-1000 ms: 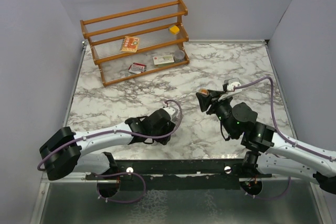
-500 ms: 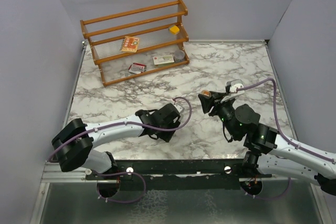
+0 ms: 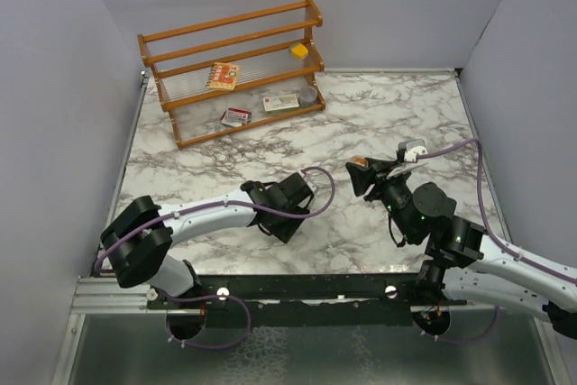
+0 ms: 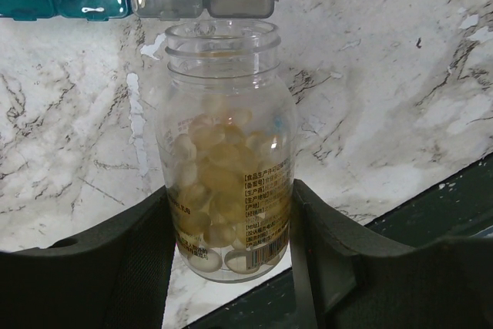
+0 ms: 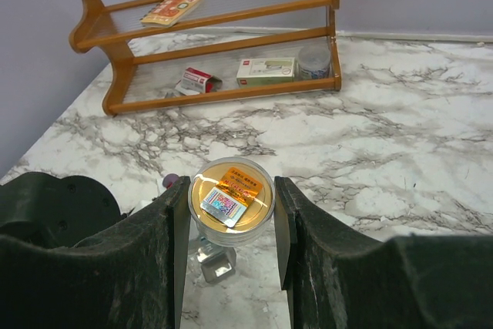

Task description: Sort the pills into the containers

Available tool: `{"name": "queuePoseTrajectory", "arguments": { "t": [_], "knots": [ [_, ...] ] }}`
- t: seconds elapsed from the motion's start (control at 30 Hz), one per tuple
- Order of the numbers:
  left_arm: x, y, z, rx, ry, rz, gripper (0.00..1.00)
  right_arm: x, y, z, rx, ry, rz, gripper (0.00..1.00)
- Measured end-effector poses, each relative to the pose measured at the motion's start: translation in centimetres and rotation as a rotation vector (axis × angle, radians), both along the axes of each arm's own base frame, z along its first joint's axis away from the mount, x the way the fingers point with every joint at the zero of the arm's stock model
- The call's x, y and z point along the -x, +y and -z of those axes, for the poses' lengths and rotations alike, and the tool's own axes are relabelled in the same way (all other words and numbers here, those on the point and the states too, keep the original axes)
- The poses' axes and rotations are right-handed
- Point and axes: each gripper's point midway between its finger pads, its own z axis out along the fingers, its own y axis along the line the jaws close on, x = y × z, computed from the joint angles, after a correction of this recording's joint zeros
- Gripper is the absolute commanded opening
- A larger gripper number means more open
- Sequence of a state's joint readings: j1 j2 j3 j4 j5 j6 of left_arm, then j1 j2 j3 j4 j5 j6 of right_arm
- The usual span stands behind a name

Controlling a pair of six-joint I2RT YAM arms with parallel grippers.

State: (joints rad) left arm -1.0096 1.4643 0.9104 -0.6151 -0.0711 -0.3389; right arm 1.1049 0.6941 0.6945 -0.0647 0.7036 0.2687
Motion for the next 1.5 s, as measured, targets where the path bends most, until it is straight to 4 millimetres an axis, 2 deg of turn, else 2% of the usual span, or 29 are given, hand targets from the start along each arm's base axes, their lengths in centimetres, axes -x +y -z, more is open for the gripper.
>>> {"name": "queuePoseTrajectory", "arguments": {
  "t": [0.13,0.4,0.7,1.03,1.5],
  "knots": [
    [0.0,0.3,0.2,-0.026,0.014,0.009,0.0,0.0,-0.2,0.0,0.002,0.001,0.006,0.02],
    [-0.5,-0.5,-0.6,-0.028,0.013,0.041,0.0,0.0,-0.2,0.9,0.025,0.012,0.01,0.02],
    [-0.5,-0.1,-0.1,-0.083,0.05,0.069,0.0,0.0,-0.3,1.0,0.027,0.014,0.01,0.02],
    [-2.1,-0.1,-1.8,-0.125,0.069,0.088,0.0,0.1,-0.8,0.8,0.018,0.009,0.017,0.02],
    [-1.4,1.0,-1.5,-0.203,0.13,0.122,0.0,0.3,-1.8,0.6,0.006,0.002,0.037,0.02]
  ]
}}
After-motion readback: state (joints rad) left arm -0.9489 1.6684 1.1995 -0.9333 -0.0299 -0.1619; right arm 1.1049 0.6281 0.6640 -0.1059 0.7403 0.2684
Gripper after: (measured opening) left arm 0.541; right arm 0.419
